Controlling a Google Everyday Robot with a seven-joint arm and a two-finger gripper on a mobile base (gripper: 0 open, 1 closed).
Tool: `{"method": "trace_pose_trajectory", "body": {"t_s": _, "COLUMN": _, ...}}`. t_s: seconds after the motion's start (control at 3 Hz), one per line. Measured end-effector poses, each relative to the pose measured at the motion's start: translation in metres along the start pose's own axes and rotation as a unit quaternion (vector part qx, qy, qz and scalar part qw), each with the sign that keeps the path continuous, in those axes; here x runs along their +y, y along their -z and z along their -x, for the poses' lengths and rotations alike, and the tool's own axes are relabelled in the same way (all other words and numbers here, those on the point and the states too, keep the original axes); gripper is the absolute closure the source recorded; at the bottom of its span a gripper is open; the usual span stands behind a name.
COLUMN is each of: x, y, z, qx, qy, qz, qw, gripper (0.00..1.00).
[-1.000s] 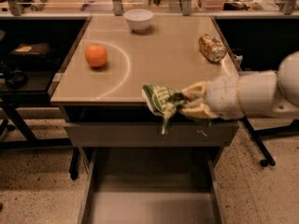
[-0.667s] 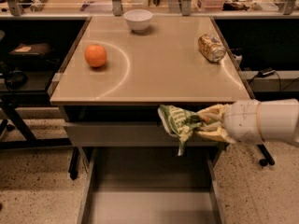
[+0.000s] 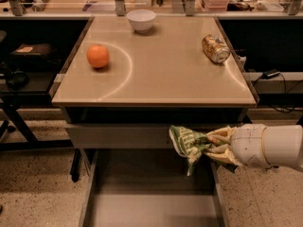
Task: Place green jalapeno chip bag into middle drawer
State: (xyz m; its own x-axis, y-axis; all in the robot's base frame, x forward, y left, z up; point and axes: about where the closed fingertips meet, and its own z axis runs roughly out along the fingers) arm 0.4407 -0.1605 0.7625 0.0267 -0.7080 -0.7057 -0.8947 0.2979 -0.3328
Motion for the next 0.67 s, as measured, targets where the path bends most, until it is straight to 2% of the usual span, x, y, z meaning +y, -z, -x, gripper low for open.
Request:
{"method": "trace_pose_trajectory", "body": {"t_s": 0.33, "x": 0.009, "y": -0.019, "z": -0.005, "qx": 0.001, "qy": -0.008, "qz": 0.013, "qw": 0.9999, "gripper": 1.00}}
{"method": "trace_pose_trajectory", "body": {"t_s": 0.67, "x": 0.048, "y": -0.074, "z": -0.031, "qx": 0.000, "qy": -0.041, "qz": 0.046, "qw": 0.9981, "gripper": 1.00}}
